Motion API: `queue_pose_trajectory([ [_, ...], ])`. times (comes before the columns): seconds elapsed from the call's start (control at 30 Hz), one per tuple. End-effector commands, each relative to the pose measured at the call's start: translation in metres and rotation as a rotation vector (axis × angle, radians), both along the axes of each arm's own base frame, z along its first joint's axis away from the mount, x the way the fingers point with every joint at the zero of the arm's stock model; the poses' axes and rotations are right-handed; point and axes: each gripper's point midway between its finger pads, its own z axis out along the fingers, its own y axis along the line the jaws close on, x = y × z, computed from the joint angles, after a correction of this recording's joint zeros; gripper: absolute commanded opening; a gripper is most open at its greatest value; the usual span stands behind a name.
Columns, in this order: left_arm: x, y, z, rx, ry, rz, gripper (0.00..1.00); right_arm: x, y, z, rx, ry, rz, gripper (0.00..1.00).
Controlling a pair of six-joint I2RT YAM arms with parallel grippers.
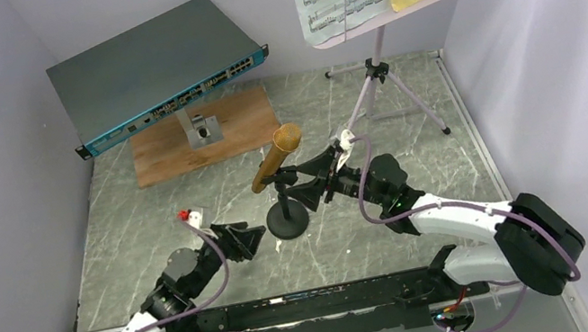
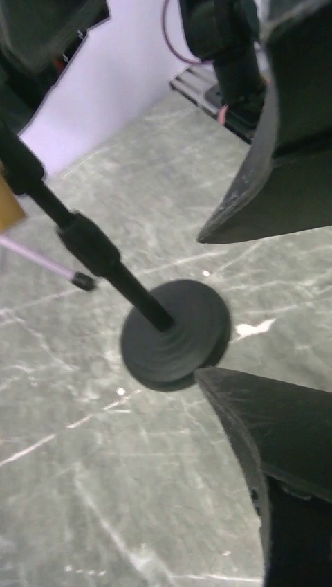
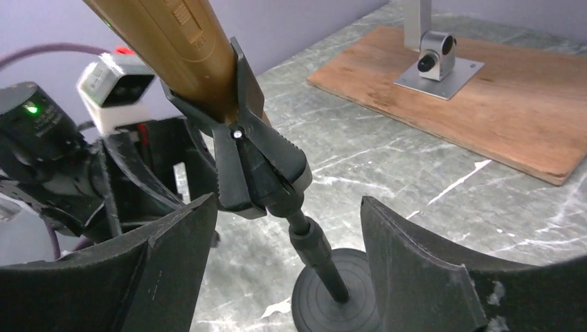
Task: Set up the instrument practice props
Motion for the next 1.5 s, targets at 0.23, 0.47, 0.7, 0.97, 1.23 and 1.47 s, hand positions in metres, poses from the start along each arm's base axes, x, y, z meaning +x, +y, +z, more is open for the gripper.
queue_pose_trajectory([
  [0.23, 0.03, -0.036, 0.042, -0.064, -0.319, -0.052, 0.65, -0.003, 0.023, 0.011, 0.157, -0.065, 0.083, 0.61],
  [0.47, 0.052, -0.072, 0.036, -0.033, -0.382, -0.108, 0.56, 0.004, 0.029, 0.007, 0.147, -0.076, 0.047, 0.58],
  [0.7, 0.054, -0.094, 0.037, -0.007, -0.42, -0.158, 0.51, 0.007, 0.029, 0.008, 0.144, -0.082, 0.023, 0.5],
  [0.97, 0.058, -0.099, 0.021, 0.026, -0.388, -0.144, 0.44, 0.014, 0.031, 0.012, 0.162, -0.088, 0.003, 0.39],
  [1.23, 0.063, -0.1, 0.017, 0.075, -0.421, -0.133, 0.3, 0.018, 0.037, 0.013, 0.175, -0.095, 0.001, 0.44],
  [1.47, 0.063, -0.097, 0.004, 0.186, -0.469, -0.109, 0.2, 0.022, 0.038, 0.015, 0.175, -0.129, -0.024, 0.37],
])
